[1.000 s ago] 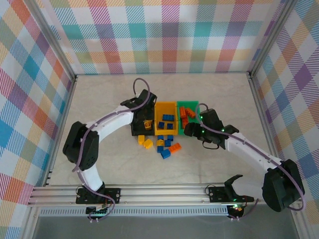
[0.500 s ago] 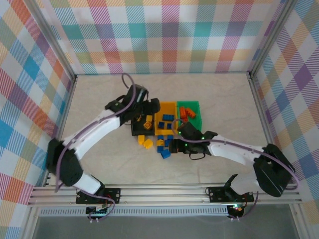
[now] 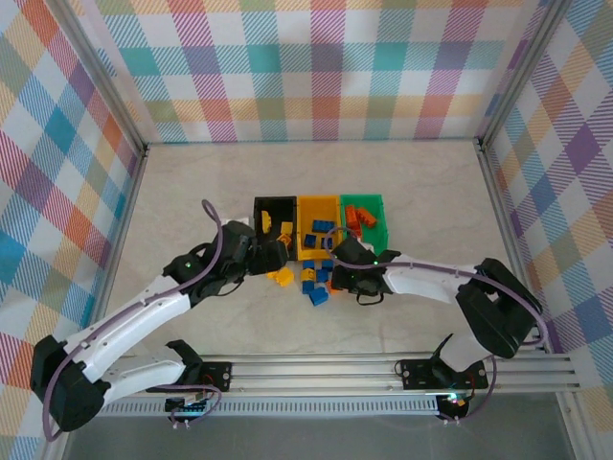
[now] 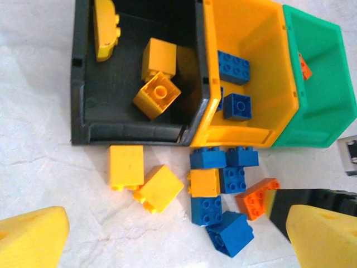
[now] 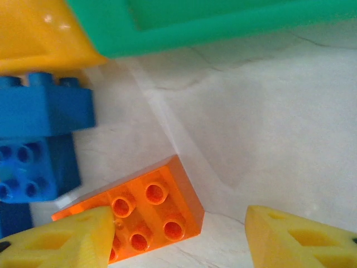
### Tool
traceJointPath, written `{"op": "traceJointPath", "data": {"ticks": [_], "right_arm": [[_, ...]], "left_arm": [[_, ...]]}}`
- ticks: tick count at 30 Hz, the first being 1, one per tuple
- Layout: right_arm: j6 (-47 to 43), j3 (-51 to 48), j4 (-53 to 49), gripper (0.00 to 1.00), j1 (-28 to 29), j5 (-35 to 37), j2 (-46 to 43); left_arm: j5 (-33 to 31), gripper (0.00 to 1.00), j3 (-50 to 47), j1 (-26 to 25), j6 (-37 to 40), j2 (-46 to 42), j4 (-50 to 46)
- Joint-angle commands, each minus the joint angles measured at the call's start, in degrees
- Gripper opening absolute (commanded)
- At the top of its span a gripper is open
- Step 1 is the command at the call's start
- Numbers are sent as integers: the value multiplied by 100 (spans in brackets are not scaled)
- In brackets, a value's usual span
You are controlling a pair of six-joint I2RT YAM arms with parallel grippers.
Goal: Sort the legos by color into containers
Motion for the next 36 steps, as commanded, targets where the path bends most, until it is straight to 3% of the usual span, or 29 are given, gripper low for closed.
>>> {"op": "traceJointPath", "data": {"ticks": [1,3,6,9,11,15,20,24,31,36], "right_arm": [[224,-360,-856,63,-18,437,-574],[165,-405,-962,64,-18,430,-935],[24,-340,-685,77,-2,151,-1133],[-133,-79,-540,84,44,-65,-742],[-243,167,-676,95,125,-31,-346],[-309,422,-965,98,174,181,271],[-567,523,-1011,92,193,261,639],[-700,445,-770,81,193,48,754],[-799,359,-528,57,193,-111,315],[-1112,738,-877,49,-15,177,-564]], "left_arm": [[88,100,-254,-15,-211,-373,-44],[120,100,-390,-14,-231,-507,-63],[91,100,-514,-16,-217,-630,-135],[24,100,-587,-15,-222,-711,-185],[-57,100,-618,-16,-220,-785,-233],[-254,100,-621,-15,-182,-881,-384],[-346,100,-665,-12,-183,-909,-403],[-356,100,-659,-16,-171,-824,-399],[-364,100,-584,-14,-90,-839,-486],[-309,100,-578,-16,-40,-922,-566]]}}
